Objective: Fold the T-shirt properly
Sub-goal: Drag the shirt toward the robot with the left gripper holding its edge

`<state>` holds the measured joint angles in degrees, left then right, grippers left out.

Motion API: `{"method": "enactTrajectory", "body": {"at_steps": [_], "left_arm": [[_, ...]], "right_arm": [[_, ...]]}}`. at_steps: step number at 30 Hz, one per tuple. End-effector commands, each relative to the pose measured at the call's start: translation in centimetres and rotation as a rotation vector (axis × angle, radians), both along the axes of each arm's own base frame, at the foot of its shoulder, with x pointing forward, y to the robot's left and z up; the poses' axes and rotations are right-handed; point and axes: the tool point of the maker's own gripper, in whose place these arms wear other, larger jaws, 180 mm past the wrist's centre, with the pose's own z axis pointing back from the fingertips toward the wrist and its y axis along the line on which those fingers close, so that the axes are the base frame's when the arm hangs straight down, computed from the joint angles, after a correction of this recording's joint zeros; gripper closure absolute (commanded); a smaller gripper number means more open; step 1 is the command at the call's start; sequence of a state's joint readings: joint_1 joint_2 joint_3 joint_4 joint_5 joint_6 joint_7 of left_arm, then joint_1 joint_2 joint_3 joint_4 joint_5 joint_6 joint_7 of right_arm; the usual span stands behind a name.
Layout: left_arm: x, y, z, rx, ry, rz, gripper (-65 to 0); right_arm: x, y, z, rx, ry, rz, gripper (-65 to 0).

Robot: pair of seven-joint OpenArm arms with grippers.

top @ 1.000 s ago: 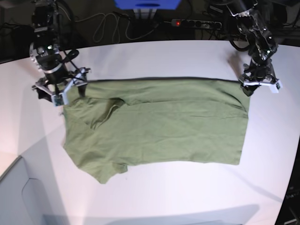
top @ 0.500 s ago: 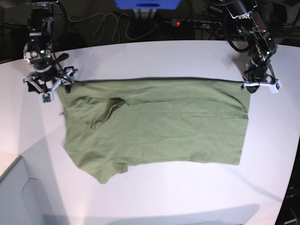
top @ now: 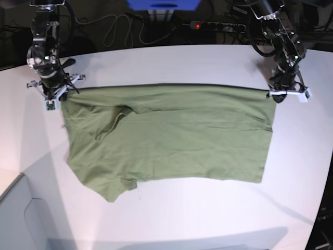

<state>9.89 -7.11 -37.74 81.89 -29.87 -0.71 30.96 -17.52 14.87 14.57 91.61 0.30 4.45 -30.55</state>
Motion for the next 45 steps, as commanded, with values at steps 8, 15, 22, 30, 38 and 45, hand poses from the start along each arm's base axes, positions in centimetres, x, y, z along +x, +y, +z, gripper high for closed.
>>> {"method": "enactTrajectory", "body": {"at_steps": [8, 15, 22, 30, 38, 45], "left_arm": [[-3.5, -1.1, 0.1, 0.020, 0.066, -0.022, 0.0], [-6.8, -3.2, 0.7, 0.023, 0.090, -0.030, 0.0], [-9.1, -2.6, 2.0, 0.051, 0.098, 0.010, 0.0], [-10.2, -1.7, 2.8, 0.083, 0.109, 0.025, 0.0], [-10.6, -1.9, 2.7, 0.080, 0.120, 0.021, 0.0], [-10.6, -1.9, 3.2, 0.091, 0.116, 0.009, -0.9]], "right_arm": [[-1.6, -3.0, 1.2, -0.060, -0.001, -0.046, -0.1], [-3.5, -0.4, 2.5, -0.055, 0.005, 0.085, -0.1], [-5.8, -0.9, 2.2, -0.059, 0.046, 0.083, -0.1], [-7.3, -0.9, 1.6, -0.058, 0.083, 0.087, -0.1], [-8.1, -0.8, 1.3, -0.058, 0.103, 0.088, -0.2], [-7.9, -0.9, 1.8, -0.063, 0.090, 0.090, -20.4]]}}
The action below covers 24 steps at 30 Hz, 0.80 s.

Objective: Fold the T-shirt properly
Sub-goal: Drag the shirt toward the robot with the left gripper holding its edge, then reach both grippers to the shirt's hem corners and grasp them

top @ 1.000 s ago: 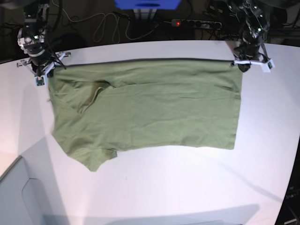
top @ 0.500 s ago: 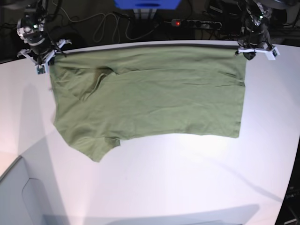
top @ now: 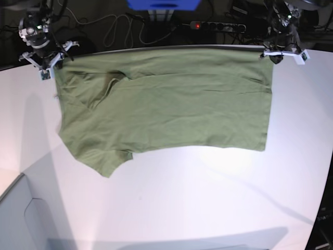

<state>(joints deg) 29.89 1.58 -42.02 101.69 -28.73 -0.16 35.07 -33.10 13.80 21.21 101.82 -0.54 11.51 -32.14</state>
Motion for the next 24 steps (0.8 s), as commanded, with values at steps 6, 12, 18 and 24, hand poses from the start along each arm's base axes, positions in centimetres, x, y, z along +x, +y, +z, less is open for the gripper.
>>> {"method": "enactTrajectory", "body": {"at_steps": [6, 12, 18, 24], "left_arm": [[1.6, 0.5, 3.4, 0.070, -0.084, -0.017, -21.6], [3.1, 0.8, 7.2, 0.144, -0.165, -0.037, -22.1], [6.8, 1.6, 10.4, 0.209, -0.277, -0.064, -22.6], [14.8, 2.1, 13.0, 0.198, -0.437, -0.109, -22.6]], "right_arm": [[2.3, -1.2, 4.3, -0.059, -0.130, 0.011, -48.4], [4.2, -1.3, 7.6, -0.103, -0.201, 0.022, -53.6], [7.4, -1.3, 9.8, -0.115, -0.272, 0.011, -53.6], [8.5, -1.4, 10.1, -0.112, -0.275, -0.007, -53.6]]}}
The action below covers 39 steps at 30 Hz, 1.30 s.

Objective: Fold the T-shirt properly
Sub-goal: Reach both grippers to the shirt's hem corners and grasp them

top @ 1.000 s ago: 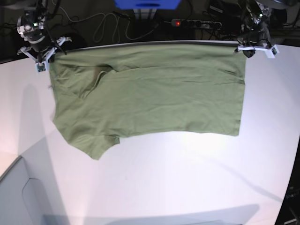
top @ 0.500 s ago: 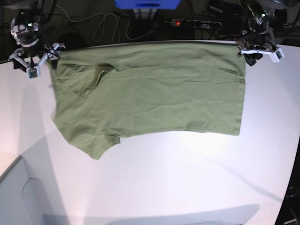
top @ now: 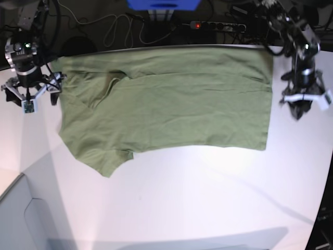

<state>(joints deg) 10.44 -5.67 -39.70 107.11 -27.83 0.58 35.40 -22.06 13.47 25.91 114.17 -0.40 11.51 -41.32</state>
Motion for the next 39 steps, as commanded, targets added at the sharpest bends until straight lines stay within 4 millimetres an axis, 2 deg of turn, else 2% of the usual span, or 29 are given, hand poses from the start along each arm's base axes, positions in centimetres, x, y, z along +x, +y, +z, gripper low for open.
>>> {"method": "enactTrajectory", "body": {"at_steps": [1, 4, 7, 9, 13, 17, 21, 28, 30, 33, 35, 39], "left_arm": [[1.6, 0.5, 1.9, 0.036, -0.062, -0.007, -22.6], [5.2, 0.5, 1.3, 0.040, -0.055, -0.028, -22.6], [8.6, 0.5, -1.4, 0.048, 0.023, -0.040, -22.6], [10.4, 0.1, -3.4, 0.037, 0.080, -0.054, -25.1], [13.7, -0.8, -6.1, 0.048, 0.106, -0.083, -31.2], [15.5, -1.8, -7.9, 0.089, 0.115, -0.133, -32.0], [15.8, -1.9, -9.1, 0.091, 0.139, -0.144, -31.9], [15.1, -1.9, -10.2, 0.088, 0.171, -0.146, -31.7], [14.5, -2.1, -11.2, 0.081, 0.193, -0.152, -30.5], [14.0, -2.1, -12.2, 0.064, 0.218, -0.147, -23.0], [13.6, -2.1, -13.1, 0.050, 0.240, -0.143, -15.5], [13.3, -2.1, -13.6, 0.043, 0.251, -0.143, -3.2]], "right_arm": [[0.4, 0.1, 0.7, -0.015, -0.023, 0.024, -53.6], [0.5, 0.3, 0.7, -0.016, -0.022, 0.031, -53.6], [0.5, 0.3, 0.7, -0.015, -0.023, 0.031, -53.6], [0.5, 0.2, 0.7, -0.015, -0.023, 0.029, -53.6], [0.5, 0.2, 0.7, -0.015, -0.022, 0.026, -53.6], [0.7, 0.1, 0.9, -0.016, -0.029, 0.023, -53.6], [0.7, 0.1, 0.9, -0.017, -0.029, 0.020, -53.6], [1.4, 0.0, 1.3, -0.016, -0.050, 0.019, -53.6], [1.5, -0.1, 1.2, -0.014, -0.049, 0.016, -53.6], [1.9, 0.0, 1.3, -0.011, -0.055, 0.016, -53.6], [2.3, -0.1, 1.6, -0.015, -0.066, 0.019, -53.6], [3.4, -0.2, 2.6, -0.017, -0.103, 0.019, -53.6]]}}
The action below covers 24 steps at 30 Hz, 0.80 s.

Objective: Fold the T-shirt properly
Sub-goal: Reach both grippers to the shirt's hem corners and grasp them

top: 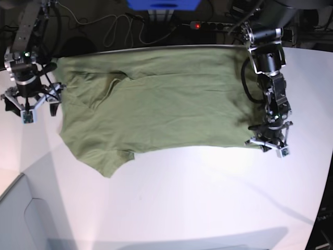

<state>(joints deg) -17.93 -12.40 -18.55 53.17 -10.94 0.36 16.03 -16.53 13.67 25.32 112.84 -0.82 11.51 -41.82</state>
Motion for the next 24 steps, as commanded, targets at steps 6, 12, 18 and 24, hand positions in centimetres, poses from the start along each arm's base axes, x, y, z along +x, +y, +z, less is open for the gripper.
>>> {"method": "enactTrajectory", "body": {"at_steps": [6, 12, 18, 24], "left_arm": [[-0.4, -0.4, -0.5, -0.015, 0.035, -0.007, 0.0], [-0.4, -0.4, -0.4, -0.014, 0.034, -0.006, 0.0], [-0.9, -0.7, -1.1, -0.016, 0.052, -0.013, 0.0], [-1.3, -1.5, -1.8, -0.024, 0.064, -0.019, 0.0]], "right_arm": [[5.6, 0.6, 2.7, 0.027, -0.127, 0.033, -54.1], [13.1, 4.0, -0.6, 0.138, -0.062, 0.107, -54.1], [19.0, 7.3, -2.9, 0.208, -0.014, 0.176, -53.5], [21.5, 9.0, -6.0, 0.262, -0.007, 0.209, -53.5]]}}
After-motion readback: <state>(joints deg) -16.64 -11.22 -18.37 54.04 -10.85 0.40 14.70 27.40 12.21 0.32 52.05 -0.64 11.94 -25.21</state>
